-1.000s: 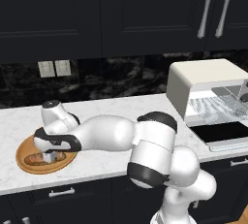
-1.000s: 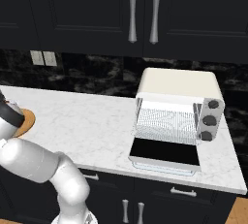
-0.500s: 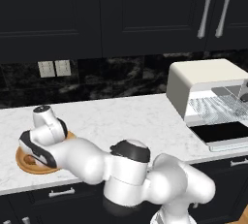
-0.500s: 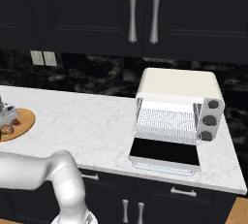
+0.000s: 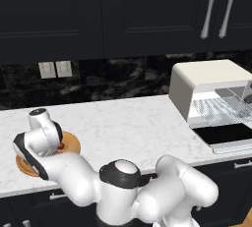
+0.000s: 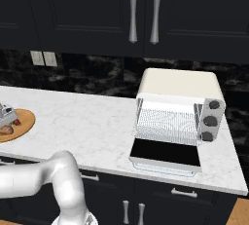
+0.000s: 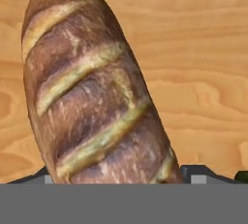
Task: Pick up the kebab skewer and baguette bread, and place them inside the toaster oven. Close the toaster oven door and start by setting the timer.
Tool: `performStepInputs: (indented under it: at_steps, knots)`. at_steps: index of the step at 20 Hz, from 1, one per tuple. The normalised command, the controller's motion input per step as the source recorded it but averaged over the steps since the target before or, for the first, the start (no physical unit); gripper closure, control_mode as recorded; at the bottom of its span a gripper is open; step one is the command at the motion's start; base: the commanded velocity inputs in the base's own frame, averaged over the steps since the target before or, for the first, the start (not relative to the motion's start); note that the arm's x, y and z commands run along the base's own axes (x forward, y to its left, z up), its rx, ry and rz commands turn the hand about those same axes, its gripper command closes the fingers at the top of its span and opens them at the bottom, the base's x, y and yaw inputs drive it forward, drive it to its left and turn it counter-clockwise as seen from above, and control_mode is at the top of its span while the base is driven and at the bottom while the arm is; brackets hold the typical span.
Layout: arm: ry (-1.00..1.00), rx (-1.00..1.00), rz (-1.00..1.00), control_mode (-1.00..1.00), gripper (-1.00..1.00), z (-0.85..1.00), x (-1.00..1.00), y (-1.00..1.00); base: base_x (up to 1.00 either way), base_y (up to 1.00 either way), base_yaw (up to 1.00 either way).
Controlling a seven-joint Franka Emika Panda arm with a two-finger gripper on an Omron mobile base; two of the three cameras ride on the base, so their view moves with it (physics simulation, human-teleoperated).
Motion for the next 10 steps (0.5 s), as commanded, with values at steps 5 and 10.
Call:
performStepInputs:
  at_steps: [5, 10]
  knots:
    - [0.0, 0.04, 0.0, -1.0, 1.0, 0.44, -0.32, -0.2, 0.0, 0.0, 0.0]
    - [-0.02, 0.08, 0.0, -1.0, 1.0, 0.8, -0.79, -0.8, 0.0, 0.0, 0.0]
